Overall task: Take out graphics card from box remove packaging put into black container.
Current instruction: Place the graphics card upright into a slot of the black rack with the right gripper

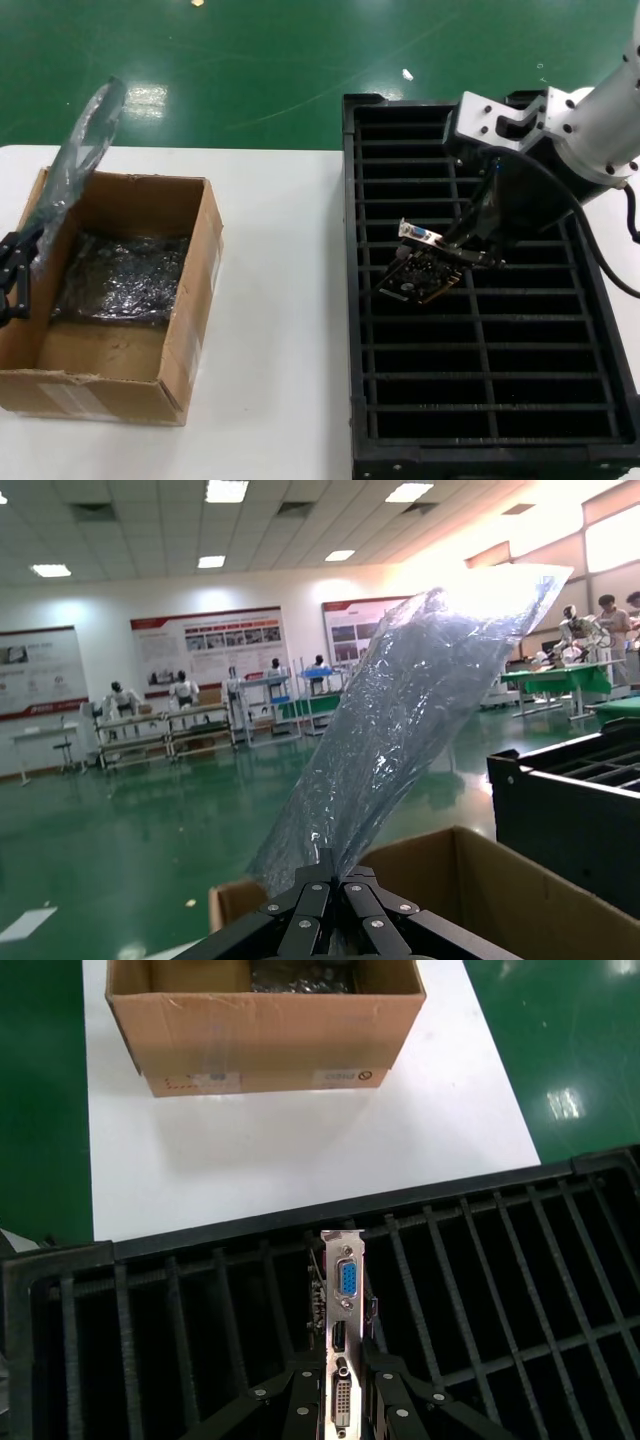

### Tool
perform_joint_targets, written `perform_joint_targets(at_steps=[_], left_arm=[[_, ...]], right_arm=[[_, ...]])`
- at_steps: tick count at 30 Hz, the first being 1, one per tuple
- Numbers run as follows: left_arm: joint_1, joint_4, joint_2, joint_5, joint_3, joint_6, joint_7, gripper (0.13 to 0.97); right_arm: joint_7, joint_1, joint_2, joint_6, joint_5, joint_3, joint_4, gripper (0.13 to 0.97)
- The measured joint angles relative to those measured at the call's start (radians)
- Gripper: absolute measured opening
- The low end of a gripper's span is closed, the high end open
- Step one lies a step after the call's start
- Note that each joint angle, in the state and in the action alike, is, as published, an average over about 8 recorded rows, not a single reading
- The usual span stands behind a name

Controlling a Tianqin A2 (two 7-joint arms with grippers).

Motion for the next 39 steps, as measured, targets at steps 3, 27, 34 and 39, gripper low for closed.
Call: perform_joint_targets(at_steps=[3, 27, 34, 39], left_arm=[[0.002, -0.008, 0.007, -0.002, -0.002, 0.008, 0.011, 0.139], [0.213, -0.443, 0.137, -0.050, -0.039, -0.125, -0.086, 0.139], [0.227, -0.470, 0.152, -0.055, -0.041, -0.144, -0.090, 0.139], [0.219, -0.456, 0.153, -0.057, -0.039, -0.139, -0.082, 0.139]], right_arm=[[-0.038, -0.007, 0.005, 0.003, 0.015, 0.009, -0.015, 0.189], [-0.202, -0.045, 0.089, 0.017, 0.106, 0.080, -0.023, 0.189], [-0.213, -0.030, 0.078, 0.015, 0.123, 0.087, -0.030, 0.189], [-0.197, -0.031, 0.081, 0.002, 0.131, 0.089, -0.014, 0.189]])
